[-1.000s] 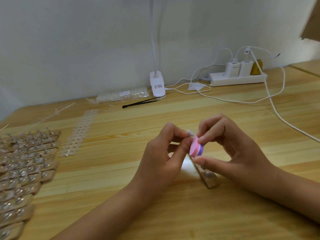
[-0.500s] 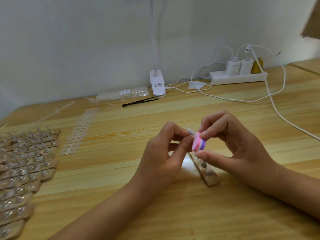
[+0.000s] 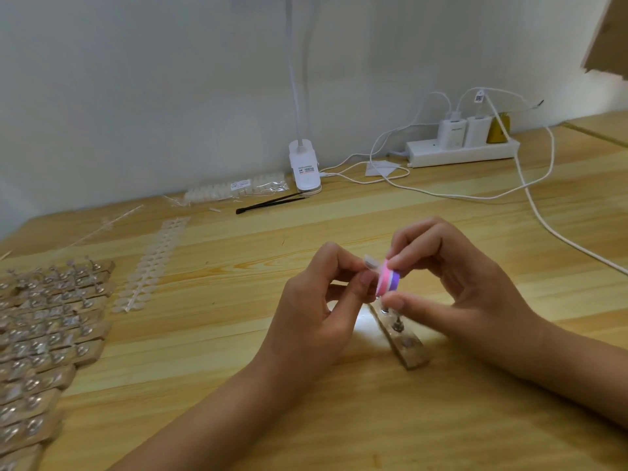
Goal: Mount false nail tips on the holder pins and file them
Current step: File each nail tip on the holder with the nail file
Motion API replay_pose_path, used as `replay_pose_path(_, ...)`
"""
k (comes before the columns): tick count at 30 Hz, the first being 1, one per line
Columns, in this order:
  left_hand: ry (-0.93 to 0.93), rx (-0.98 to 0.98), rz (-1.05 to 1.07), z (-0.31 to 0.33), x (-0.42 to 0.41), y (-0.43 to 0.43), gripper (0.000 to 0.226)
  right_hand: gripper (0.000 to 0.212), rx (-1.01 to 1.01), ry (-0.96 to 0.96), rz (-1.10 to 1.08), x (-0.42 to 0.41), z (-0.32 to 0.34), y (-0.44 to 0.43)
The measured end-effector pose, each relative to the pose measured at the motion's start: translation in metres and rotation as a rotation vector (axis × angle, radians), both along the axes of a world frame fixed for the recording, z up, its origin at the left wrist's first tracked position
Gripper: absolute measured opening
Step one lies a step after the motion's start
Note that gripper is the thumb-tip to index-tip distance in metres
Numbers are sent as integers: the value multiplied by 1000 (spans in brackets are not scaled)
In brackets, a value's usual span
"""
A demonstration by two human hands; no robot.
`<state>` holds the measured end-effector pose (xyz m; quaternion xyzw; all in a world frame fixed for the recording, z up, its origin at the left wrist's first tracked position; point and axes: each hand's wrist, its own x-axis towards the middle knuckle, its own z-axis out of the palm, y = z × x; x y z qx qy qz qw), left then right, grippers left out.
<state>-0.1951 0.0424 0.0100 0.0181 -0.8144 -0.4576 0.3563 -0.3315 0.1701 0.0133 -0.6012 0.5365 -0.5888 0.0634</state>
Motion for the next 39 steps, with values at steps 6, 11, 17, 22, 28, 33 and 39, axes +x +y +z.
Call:
replay_pose_path(6, -7, 5, 1, -1, 0, 1, 7, 30, -17, 15, 9, 1, -1, 2)
replay_pose_path(11, 6, 63, -5, -2, 0, 1, 3, 30, 43, -197, -120, -11, 2, -5)
replay_pose_path(17, 29, 211, -68, 1, -3, -7, 7, 42, 60, -432, -134, -18, 3, -4)
replay_pose_path(22, -31, 352, -144, -1, -3, -10, 5, 37, -4, -274, -25, -9, 4, -1)
replay_pose_path(28, -41, 392, -138, 0, -4, -10, 11, 34, -33, -65, -22, -9, 5, 3)
replay_pose_path(33, -48, 342, -132, 0, -3, -10, 14, 36, -59, 193, -4, 0, 4, 3)
replay_pose_path(39, -34, 271, -124, 0, -3, -6, 14, 34, -53, 146, -59, 0, 3, 2)
